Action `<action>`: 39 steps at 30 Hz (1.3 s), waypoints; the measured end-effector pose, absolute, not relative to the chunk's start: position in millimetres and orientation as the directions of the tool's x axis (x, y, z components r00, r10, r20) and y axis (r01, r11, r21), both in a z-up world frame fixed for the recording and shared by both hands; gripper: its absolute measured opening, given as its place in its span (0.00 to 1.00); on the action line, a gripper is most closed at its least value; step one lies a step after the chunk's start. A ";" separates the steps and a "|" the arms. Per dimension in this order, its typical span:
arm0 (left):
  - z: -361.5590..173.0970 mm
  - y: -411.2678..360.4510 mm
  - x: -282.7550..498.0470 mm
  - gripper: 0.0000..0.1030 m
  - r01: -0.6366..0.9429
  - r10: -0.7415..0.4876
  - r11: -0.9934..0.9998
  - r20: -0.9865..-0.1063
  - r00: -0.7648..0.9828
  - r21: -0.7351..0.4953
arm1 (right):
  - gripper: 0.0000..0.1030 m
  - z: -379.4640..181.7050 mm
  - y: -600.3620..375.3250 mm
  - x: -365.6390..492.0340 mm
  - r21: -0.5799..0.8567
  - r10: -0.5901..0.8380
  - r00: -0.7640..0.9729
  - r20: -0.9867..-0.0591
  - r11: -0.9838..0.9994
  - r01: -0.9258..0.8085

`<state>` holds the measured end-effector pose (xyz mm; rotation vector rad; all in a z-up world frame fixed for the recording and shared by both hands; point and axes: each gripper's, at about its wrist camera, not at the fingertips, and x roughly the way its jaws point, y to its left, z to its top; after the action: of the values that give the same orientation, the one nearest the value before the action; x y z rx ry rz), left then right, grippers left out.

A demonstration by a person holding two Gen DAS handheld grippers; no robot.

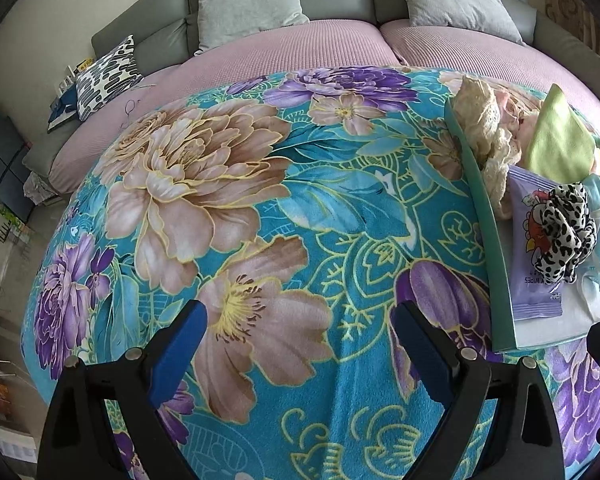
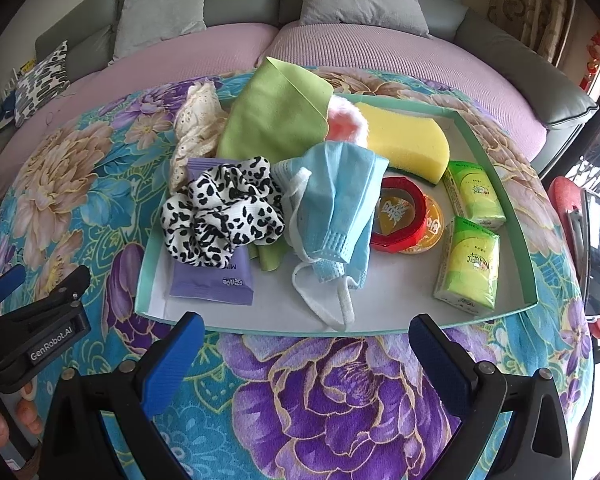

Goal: Organize soft objects

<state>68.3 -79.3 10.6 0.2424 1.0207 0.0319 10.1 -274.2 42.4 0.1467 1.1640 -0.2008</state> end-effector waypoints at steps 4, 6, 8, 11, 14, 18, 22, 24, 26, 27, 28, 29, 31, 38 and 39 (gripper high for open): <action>9.2 -80.3 69.8 0.92 0.092 0.141 0.971 -0.840 0.524 0.220 | 1.00 41.9 -275.0 10.4 0.003 -0.089 0.379 -0.921 0.972 0.236; 8.6 -80.8 70.3 0.92 0.093 0.142 0.971 -0.840 0.524 0.222 | 1.00 42.1 -274.8 10.6 0.000 -0.092 0.380 -0.920 0.972 0.235; 7.9 -81.4 70.6 0.92 0.097 0.142 0.970 -0.841 0.523 0.224 | 1.00 41.9 -274.8 11.1 0.001 -0.091 0.382 -0.920 0.972 0.234; 6.7 -82.2 70.8 0.92 0.102 0.142 0.969 -0.841 0.522 0.227 | 1.00 40.8 -274.2 11.8 -0.005 -0.095 0.381 -0.920 0.973 0.231; 5.5 -82.2 71.3 0.92 0.103 0.143 0.968 -0.843 0.519 0.228 | 1.00 39.4 -274.1 12.1 -0.007 -0.097 0.378 -0.921 0.972 0.233; 3.8 -81.9 71.9 0.92 0.104 0.146 0.967 -0.845 0.515 0.231 | 1.00 38.9 -275.9 12.2 -0.008 -0.101 0.380 -0.920 0.971 0.240; 2.6 -81.4 72.2 0.92 0.106 0.147 0.967 -0.848 0.509 0.231 | 1.00 38.0 -277.1 12.3 -0.010 -0.105 0.379 -0.920 0.970 0.245; 2.1 -81.6 72.4 0.92 0.108 0.146 0.967 -0.849 0.508 0.231 | 1.00 37.6 -277.3 12.5 -0.009 -0.104 0.377 -0.920 0.970 0.245; 1.5 -82.0 72.5 0.92 0.109 0.147 0.967 -0.850 0.506 0.232 | 1.00 36.6 -277.9 12.6 -0.009 -0.103 0.375 -0.921 0.969 0.245; 1.1 -82.3 72.6 0.92 0.110 0.148 0.966 -0.850 0.505 0.233 | 1.00 36.0 -278.9 13.1 -0.008 -0.103 0.375 -0.921 0.969 0.245; 0.9 -82.4 72.4 0.92 0.111 0.148 0.966 -0.851 0.505 0.234 | 1.00 36.0 -279.3 13.2 -0.008 -0.103 0.376 -0.921 0.969 0.245; 1.1 -82.7 72.2 0.92 0.111 0.146 0.966 -0.850 0.505 0.232 | 1.00 36.1 -279.6 13.2 -0.009 -0.104 0.376 -0.921 0.969 0.246; 2.1 -82.5 72.1 0.92 0.108 0.142 0.968 -0.848 0.510 0.227 | 1.00 35.7 -280.2 13.3 -0.009 -0.105 0.377 -0.920 0.969 0.247; 2.9 -81.9 72.3 0.92 0.099 0.147 0.968 -0.843 0.517 0.229 | 1.00 33.7 -285.1 14.6 -0.009 -0.109 0.375 -0.921 0.966 0.258; 3.2 -81.7 72.1 0.92 0.098 0.146 0.969 -0.842 0.519 0.228 | 1.00 33.3 -286.0 14.8 -0.009 -0.109 0.375 -0.921 0.966 0.259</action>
<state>72.1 -81.7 3.2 0.2602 1.0283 0.0290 14.8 -286.0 33.3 0.1453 1.1640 -0.2364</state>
